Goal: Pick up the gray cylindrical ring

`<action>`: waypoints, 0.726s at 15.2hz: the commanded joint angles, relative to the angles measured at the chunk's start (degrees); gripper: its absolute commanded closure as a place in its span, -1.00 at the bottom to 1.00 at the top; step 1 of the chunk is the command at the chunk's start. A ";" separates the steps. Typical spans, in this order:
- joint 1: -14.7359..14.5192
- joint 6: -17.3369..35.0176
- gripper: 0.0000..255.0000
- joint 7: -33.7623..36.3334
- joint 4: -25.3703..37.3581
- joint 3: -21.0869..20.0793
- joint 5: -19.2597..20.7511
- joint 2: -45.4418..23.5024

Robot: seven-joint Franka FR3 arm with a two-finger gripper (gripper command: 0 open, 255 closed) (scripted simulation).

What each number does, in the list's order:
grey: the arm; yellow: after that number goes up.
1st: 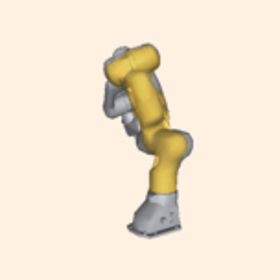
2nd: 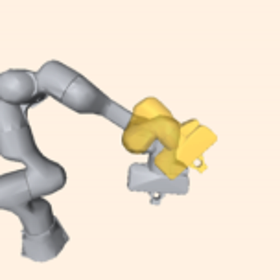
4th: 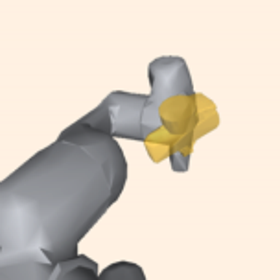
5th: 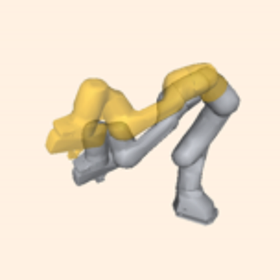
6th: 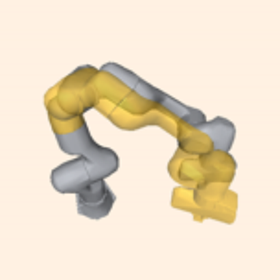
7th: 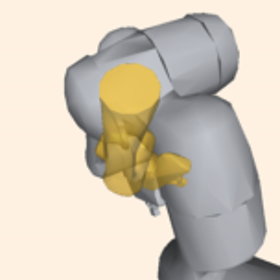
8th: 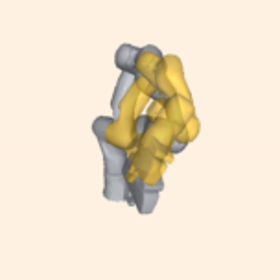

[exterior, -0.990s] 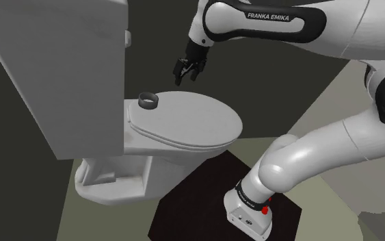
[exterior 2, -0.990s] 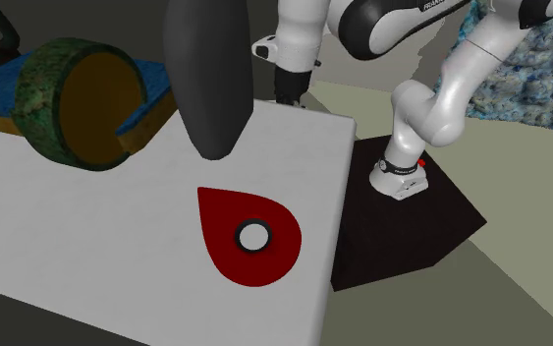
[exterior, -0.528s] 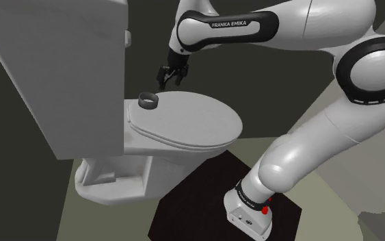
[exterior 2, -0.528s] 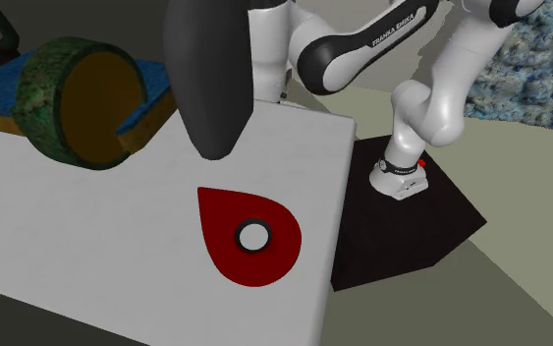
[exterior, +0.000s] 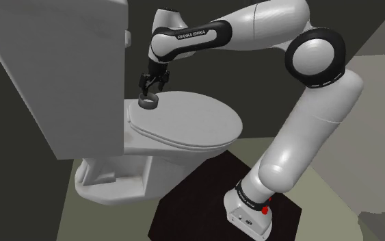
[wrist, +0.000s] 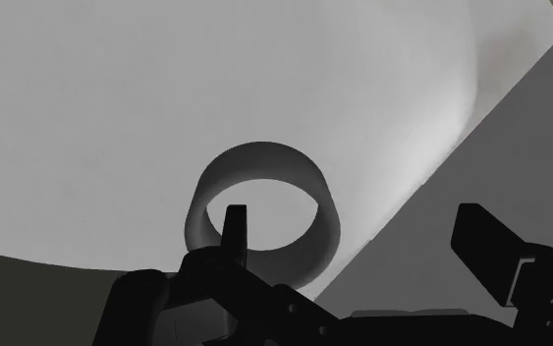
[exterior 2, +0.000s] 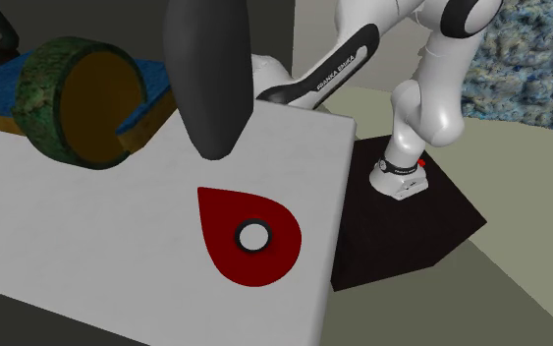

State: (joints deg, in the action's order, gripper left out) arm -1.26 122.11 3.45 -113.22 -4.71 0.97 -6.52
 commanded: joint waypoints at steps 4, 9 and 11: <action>-0.51 1.47 -1.00 0.19 8.72 -0.11 0.82 -11.21; -0.62 4.12 -1.00 0.30 8.37 -0.03 1.06 -13.60; -0.64 5.41 -1.00 0.36 7.81 0.01 1.14 -14.34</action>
State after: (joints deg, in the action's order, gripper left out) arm -1.83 127.05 3.70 -105.48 -4.71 2.06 -20.35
